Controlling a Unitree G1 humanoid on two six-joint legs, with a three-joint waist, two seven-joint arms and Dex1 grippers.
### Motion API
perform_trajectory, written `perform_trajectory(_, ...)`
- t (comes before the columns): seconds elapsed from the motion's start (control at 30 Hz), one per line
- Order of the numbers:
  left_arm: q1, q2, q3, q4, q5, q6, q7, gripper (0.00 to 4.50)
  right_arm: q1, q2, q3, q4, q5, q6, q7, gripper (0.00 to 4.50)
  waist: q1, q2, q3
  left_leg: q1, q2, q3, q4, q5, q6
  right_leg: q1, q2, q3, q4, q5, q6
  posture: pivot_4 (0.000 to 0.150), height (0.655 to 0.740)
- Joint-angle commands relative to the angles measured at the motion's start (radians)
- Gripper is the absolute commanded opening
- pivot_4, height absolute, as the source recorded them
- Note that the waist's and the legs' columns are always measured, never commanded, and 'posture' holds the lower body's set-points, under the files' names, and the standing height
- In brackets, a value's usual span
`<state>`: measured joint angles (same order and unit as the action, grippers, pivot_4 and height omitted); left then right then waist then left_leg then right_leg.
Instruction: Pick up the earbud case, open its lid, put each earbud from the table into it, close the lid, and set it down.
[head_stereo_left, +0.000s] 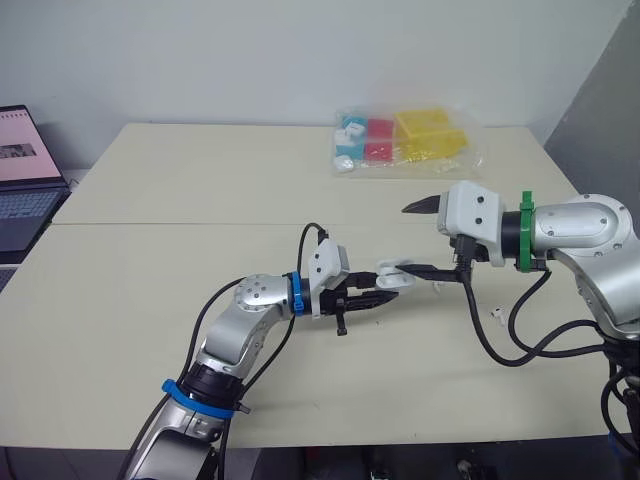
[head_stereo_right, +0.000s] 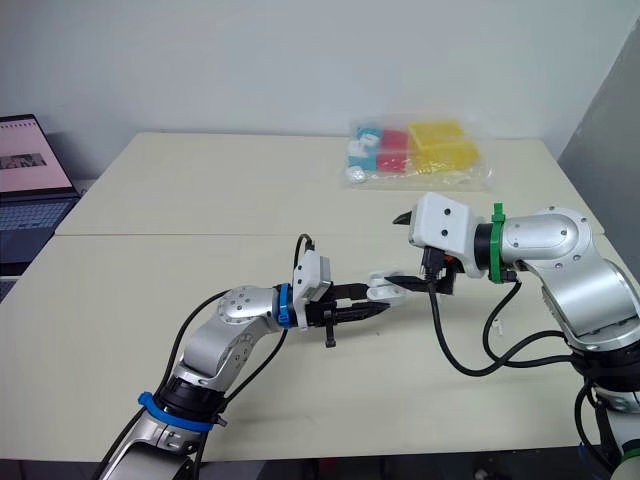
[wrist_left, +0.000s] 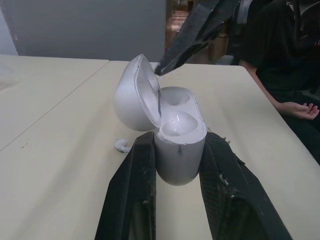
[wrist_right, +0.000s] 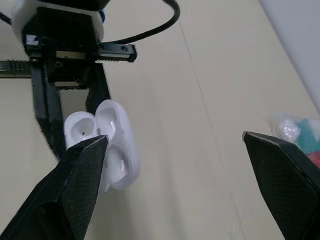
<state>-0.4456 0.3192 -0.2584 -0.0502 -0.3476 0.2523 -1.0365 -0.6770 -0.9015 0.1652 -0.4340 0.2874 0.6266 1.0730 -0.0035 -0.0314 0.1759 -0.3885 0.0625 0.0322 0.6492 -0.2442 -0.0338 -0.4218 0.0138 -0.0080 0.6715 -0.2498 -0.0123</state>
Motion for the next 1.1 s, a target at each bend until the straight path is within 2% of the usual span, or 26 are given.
perform_trajectory(0.03,-0.014,-0.004,0.014,-0.03,0.002,-0.024,0.012,0.81,0.005,-0.04,-0.097,-0.049,0.082,0.048,0.035,4.5,0.0,0.0,0.0,0.0,0.0,0.0,0.0,0.0,0.0,0.0,0.0,0.0,0.0,0.0,0.0,0.15,0.74)
perform_trajectory(0.1,-0.014,-0.006,0.024,-0.022,0.01,-0.035,0.03,0.81,0.026,-0.075,-0.177,-0.052,0.136,0.11,0.037,4.5,0.001,0.0,0.0,0.0,0.0,0.0,0.0,0.0,0.0,0.0,0.0,0.0,0.0,0.0,0.0,0.15,0.74)
perform_trajectory(0.2,-0.005,0.003,0.039,-0.021,0.021,-0.048,0.049,0.81,0.152,-0.139,-0.326,-0.062,0.161,0.184,0.003,4.5,0.006,0.0,0.0,-0.001,0.0,-0.001,0.0,0.0,0.0,0.0,0.0,-0.001,-0.001,0.0,0.0,0.15,0.74)
perform_trajectory(0.37,0.016,0.03,0.041,-0.043,0.026,-0.052,0.051,0.81,0.396,-0.131,-0.465,-0.119,0.119,0.298,-0.152,4.5,0.003,0.0,0.0,0.0,0.0,0.0,-0.001,0.0,0.0,0.001,-0.001,0.0,-0.002,0.0,0.0,0.15,0.74)
perform_trajectory(0.43,0.018,0.032,0.046,-0.046,0.023,-0.045,0.057,0.81,0.463,-0.126,-0.474,-0.114,0.091,0.356,-0.219,4.5,0.001,0.0,0.0,0.001,0.0,0.001,-0.001,0.0,0.0,0.0,-0.001,0.001,-0.001,0.0,0.0,0.15,0.74)
perform_trajectory(0.57,0.015,0.021,0.041,-0.042,0.03,-0.04,0.076,0.81,0.526,-0.04,-0.448,-0.062,0.063,0.437,-0.357,4.5,0.0,-0.001,0.0,0.004,0.0,0.001,-0.001,0.0,0.0,0.002,-0.001,0.001,0.001,0.0,0.0,0.15,0.74)
perform_trajectory(0.83,0.029,0.013,0.023,-0.067,0.035,-0.035,0.086,0.81,0.588,0.085,-0.446,0.044,0.046,0.38,-0.449,4.5,-0.002,0.0,0.0,0.004,0.0,0.001,-0.002,0.0,0.0,0.001,0.0,0.002,0.002,0.0,0.0,0.15,0.74)
perform_trajectory(1.1,0.03,0.016,0.021,-0.071,0.04,-0.04,0.087,0.81,0.651,0.132,-0.408,0.122,0.005,0.246,-0.472,4.5,-0.001,-0.001,0.0,0.004,-0.001,0.002,-0.002,0.0,0.0,0.001,0.0,0.003,0.001,-0.001,0.0,0.15,0.74)
